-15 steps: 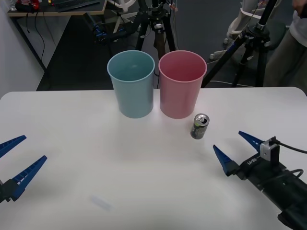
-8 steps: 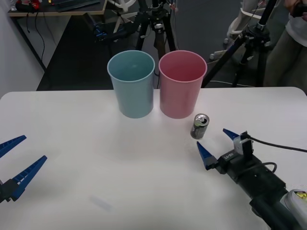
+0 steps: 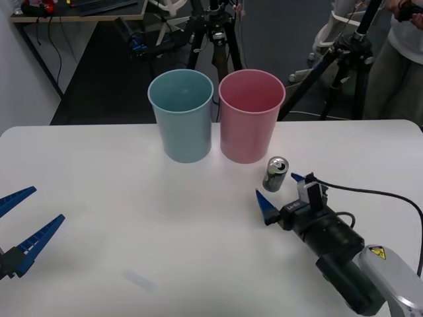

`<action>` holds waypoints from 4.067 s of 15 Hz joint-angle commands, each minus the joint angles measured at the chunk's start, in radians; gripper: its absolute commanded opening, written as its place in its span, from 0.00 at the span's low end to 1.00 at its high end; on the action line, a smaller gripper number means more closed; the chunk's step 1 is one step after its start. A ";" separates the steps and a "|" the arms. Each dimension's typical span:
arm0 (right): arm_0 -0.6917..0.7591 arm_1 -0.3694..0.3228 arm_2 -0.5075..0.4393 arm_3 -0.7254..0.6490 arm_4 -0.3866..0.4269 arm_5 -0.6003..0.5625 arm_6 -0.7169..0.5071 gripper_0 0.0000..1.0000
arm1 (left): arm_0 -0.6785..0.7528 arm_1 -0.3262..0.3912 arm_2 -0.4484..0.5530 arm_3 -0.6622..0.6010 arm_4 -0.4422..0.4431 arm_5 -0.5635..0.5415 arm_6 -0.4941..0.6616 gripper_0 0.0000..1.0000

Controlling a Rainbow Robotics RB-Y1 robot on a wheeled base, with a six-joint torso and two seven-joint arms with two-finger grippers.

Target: Grasp the object on the table and drop it into the matching bin: aluminum can to the light blue bin, PET bottle to the pink bin.

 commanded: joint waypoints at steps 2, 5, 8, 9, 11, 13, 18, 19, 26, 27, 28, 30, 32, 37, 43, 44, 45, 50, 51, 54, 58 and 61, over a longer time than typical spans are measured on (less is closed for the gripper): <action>-0.083 0.027 -0.002 0.098 0.000 0.002 -0.006 1.00 | 0.000 0.000 0.000 0.000 0.000 0.000 0.000 1.00; -0.123 0.034 0.000 0.136 0.000 0.011 -0.006 1.00 | 0.000 0.000 0.000 0.000 0.000 0.000 0.000 1.00; -0.162 0.040 0.000 0.173 0.000 0.019 -0.007 1.00 | 0.000 0.000 0.000 0.000 0.000 0.000 0.000 1.00; -0.175 0.042 0.000 0.188 0.000 0.019 -0.007 1.00 | 0.000 0.000 0.000 0.000 0.000 0.000 0.000 1.00; -0.205 0.050 0.000 0.221 0.000 0.021 -0.009 1.00 | 0.000 0.000 0.000 0.000 0.000 0.000 0.000 1.00; -0.229 0.054 0.000 0.244 0.000 0.024 -0.009 1.00 | 0.000 0.000 0.000 0.000 0.000 0.000 0.000 1.00; -0.247 0.054 0.000 0.265 0.000 0.025 -0.010 1.00 | 0.000 0.000 0.000 0.000 0.000 0.000 0.000 1.00; -0.247 0.056 0.000 0.267 0.000 0.025 -0.012 1.00 | 0.000 0.000 0.000 0.000 0.000 0.000 0.000 1.00; -0.247 0.056 0.000 0.265 0.000 0.024 -0.020 0.00 | 0.000 0.000 0.000 0.000 0.000 0.000 0.000 1.00; -0.247 0.056 0.000 0.265 0.000 0.024 -0.020 0.00 | 0.000 0.000 0.000 0.000 0.000 0.000 0.000 1.00; -0.247 0.056 0.000 0.265 0.000 0.024 -0.020 0.00 | 0.000 0.000 0.000 0.000 0.000 0.000 0.000 1.00; -0.247 0.056 0.000 0.265 -0.003 0.019 -0.020 0.00 | 0.000 0.000 0.000 0.000 0.000 0.000 0.000 1.00; -0.246 0.051 -0.002 0.260 -0.012 0.004 -0.020 0.00 | 0.000 0.000 0.000 0.000 0.000 0.000 0.000 1.00; -0.198 0.016 -0.005 0.161 -0.041 -0.010 -0.020 0.00 | 0.000 0.000 0.000 0.000 0.000 0.000 0.000 1.00; -0.037 -0.076 -0.016 -0.106 -0.126 -0.082 -0.023 0.00 | 0.000 0.000 0.000 0.000 0.000 0.000 0.000 1.00; -0.011 -0.093 -0.020 -0.144 -0.143 -0.099 -0.023 0.00 | 0.000 0.000 0.000 0.000 0.000 0.000 0.000 1.00; 0.023 -0.107 -0.029 -0.197 -0.158 -0.121 -0.024 0.00 | 0.000 0.000 0.000 0.000 0.000 0.000 0.000 1.00; 0.088 -0.128 -0.065 -0.382 -0.179 -0.190 -0.049 0.00 | 0.000 0.000 0.000 0.000 0.000 0.000 0.000 1.00; 0.085 -0.125 -0.065 -0.416 -0.182 -0.190 -0.055 0.00 | 0.000 0.000 0.000 0.000 0.000 0.000 0.000 1.00; 0.050 -0.098 -0.065 -0.480 -0.182 -0.193 -0.075 0.00 | 0.000 0.000 0.000 0.000 0.000 0.000 0.000 1.00; -0.051 -0.045 -0.065 -0.483 -0.178 -0.170 -0.106 0.00 | 0.000 0.000 0.000 0.000 0.000 0.000 0.000 1.00; -0.123 -0.042 -0.023 -0.483 -0.170 -0.070 -0.122 0.00 | 0.000 0.000 0.000 0.000 0.000 0.000 0.000 1.00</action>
